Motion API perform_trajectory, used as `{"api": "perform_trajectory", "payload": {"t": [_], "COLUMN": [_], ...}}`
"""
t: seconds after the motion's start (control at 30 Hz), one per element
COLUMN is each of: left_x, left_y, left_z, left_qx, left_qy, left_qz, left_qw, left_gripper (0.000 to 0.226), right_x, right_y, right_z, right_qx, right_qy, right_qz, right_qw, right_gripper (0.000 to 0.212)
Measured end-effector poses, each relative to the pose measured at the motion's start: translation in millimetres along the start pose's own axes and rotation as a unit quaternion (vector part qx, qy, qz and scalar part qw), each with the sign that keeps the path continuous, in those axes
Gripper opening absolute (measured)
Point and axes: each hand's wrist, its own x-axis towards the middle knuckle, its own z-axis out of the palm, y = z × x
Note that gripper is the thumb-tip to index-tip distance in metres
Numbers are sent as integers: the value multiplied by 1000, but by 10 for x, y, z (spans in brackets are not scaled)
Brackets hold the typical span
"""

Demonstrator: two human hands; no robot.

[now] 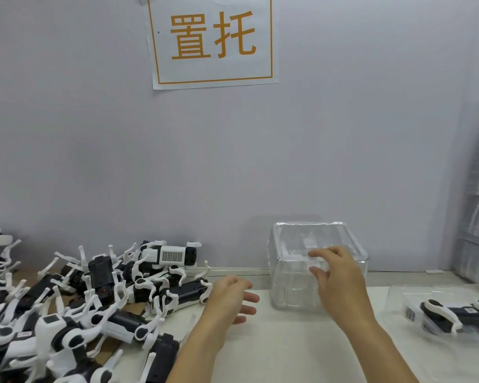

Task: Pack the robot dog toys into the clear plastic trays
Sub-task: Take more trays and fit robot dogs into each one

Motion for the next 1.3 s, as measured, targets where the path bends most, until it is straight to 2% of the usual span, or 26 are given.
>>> {"api": "perform_trajectory", "payload": {"t": [0.1, 0.23, 0.37, 0.47, 0.57, 0.67, 0.77, 0.83, 0.9, 0.97, 1.03, 1.1, 1.17, 1.3], "left_x": [-31, -70, -137, -162, -146, -145, -162, -175, -170, -157, -121, -82, -50, -20], "left_y": [29, 74, 174, 238, 251, 263, 307, 332, 329, 315, 288, 270, 250, 226], "left_z": [31, 70, 147, 197, 165, 134, 121, 98, 66, 29, -46, -161, -266, -379], "left_qx": [-7, -51, -128, -170, -178, -148, -136, -145, -137, -142, -199, -294, -362, -451], "left_qy": [-16, -53, -123, -83, -50, -36, -26, -30, -28, -3, 47, 76, 92, 94], "left_qz": [20, 73, 141, 202, 243, 273, 293, 297, 299, 287, 257, 221, 195, 168], "left_qw": [1000, 995, 974, 961, 952, 950, 946, 943, 944, 947, 945, 927, 907, 871], "left_gripper": [16, 20, 38, 27, 19, 18, 25, 29, 20, 4, 11, 6, 4, 12], "right_x": [3, 13, -20, -51, -57, -45, 4, 35, 67, 116, 181, 223, 225, 164], "right_y": [-49, -205, -443, -590, -635, -624, -583, -556, -527, -466, -354, -233, -148, -160], "right_z": [-26, -73, -53, 8, 14, -27, -73, -114, -165, -251, -388, -524, -577, -425], "right_qx": [15, 36, 86, 117, 143, 186, 226, 251, 271, 289, 296, 270, 223, 133], "right_qy": [70, 118, 92, 50, 57, 69, 67, 65, 75, 113, 176, 232, 254, 218], "right_qz": [-15, -54, -101, -120, -116, -89, -52, -36, -16, 10, 24, 25, 20, -12], "right_qw": [997, 991, 987, 985, 981, 976, 971, 965, 960, 951, 939, 934, 941, 967], "right_gripper": [21, 18, 18, 22, 24, 31, 20, 17, 17, 18, 20, 18, 10, 15]}}
